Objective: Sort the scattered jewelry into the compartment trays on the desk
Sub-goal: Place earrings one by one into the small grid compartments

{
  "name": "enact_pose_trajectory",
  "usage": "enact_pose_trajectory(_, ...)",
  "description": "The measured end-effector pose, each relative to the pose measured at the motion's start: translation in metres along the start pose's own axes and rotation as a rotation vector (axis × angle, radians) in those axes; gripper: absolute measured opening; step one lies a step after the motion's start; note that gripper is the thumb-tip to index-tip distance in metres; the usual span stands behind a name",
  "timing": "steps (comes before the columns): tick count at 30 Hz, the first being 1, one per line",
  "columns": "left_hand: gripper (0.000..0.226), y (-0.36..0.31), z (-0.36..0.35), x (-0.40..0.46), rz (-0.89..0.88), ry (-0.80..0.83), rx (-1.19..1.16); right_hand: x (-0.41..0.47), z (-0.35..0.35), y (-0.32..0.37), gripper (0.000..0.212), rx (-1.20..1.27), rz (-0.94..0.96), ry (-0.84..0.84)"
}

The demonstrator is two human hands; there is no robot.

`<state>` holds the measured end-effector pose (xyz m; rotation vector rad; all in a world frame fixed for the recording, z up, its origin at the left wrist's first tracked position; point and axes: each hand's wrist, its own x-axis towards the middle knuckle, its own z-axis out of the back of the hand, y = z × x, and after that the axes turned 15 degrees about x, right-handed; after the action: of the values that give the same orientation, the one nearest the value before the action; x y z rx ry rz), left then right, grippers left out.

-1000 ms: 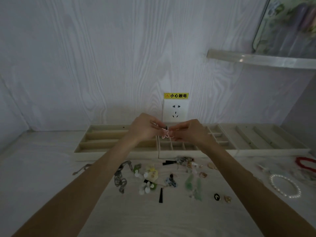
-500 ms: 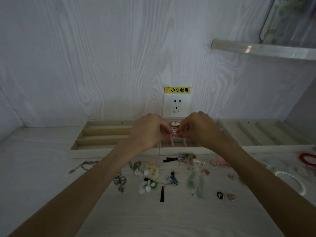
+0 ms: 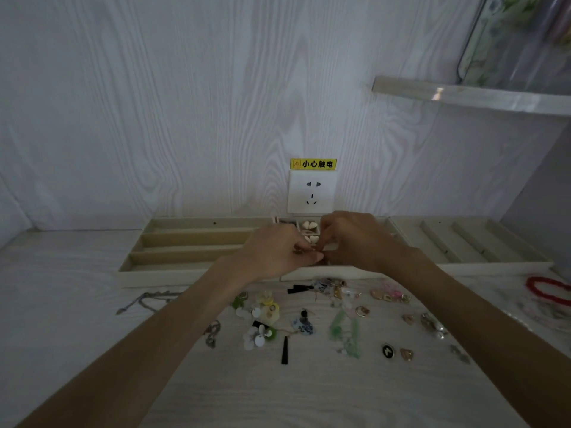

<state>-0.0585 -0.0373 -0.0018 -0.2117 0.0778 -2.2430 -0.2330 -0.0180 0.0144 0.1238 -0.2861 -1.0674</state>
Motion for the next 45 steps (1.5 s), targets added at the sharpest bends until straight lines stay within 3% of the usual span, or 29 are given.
enact_pose_trajectory(4,0.045,0.002,-0.002,0.0,-0.043,0.053,0.021,0.0,0.001,-0.002,0.015,-0.013,-0.002,0.023)
enact_pose_trajectory(9,0.036,-0.006,0.006,-0.003,-0.02,0.168,0.113,0.002,-0.002,-0.001,0.021,-0.148,-0.065,0.107)
enact_pose_trajectory(13,0.036,0.001,0.007,-0.005,-0.083,0.134,0.189,-0.007,0.007,0.003,0.023,-0.091,-0.075,0.159)
enact_pose_trajectory(19,0.039,0.01,0.01,-0.011,-0.126,0.106,0.255,-0.014,0.013,-0.006,0.037,0.023,-0.085,0.031)
enact_pose_trajectory(27,0.044,0.01,0.005,-0.008,-0.183,0.028,0.431,0.002,-0.002,0.005,0.013,-0.002,-0.089,0.041)
enact_pose_trajectory(30,0.061,0.006,0.007,-0.009,-0.203,0.061,0.499,0.011,-0.008,0.006,0.016,-0.081,-0.137,0.039)
enact_pose_trajectory(36,0.053,0.004,0.007,-0.006,-0.189,0.086,0.442,0.016,-0.013,0.007,0.016,-0.171,-0.147,-0.018)
enact_pose_trajectory(43,0.04,0.007,0.006,-0.011,-0.183,0.134,0.373,-0.017,0.041,-0.008,0.007,0.268,-0.242,-0.036)
enact_pose_trajectory(45,0.041,0.003,0.007,-0.012,-0.157,0.158,0.371,-0.039,0.054,-0.021,0.007,0.298,-0.304,0.008)
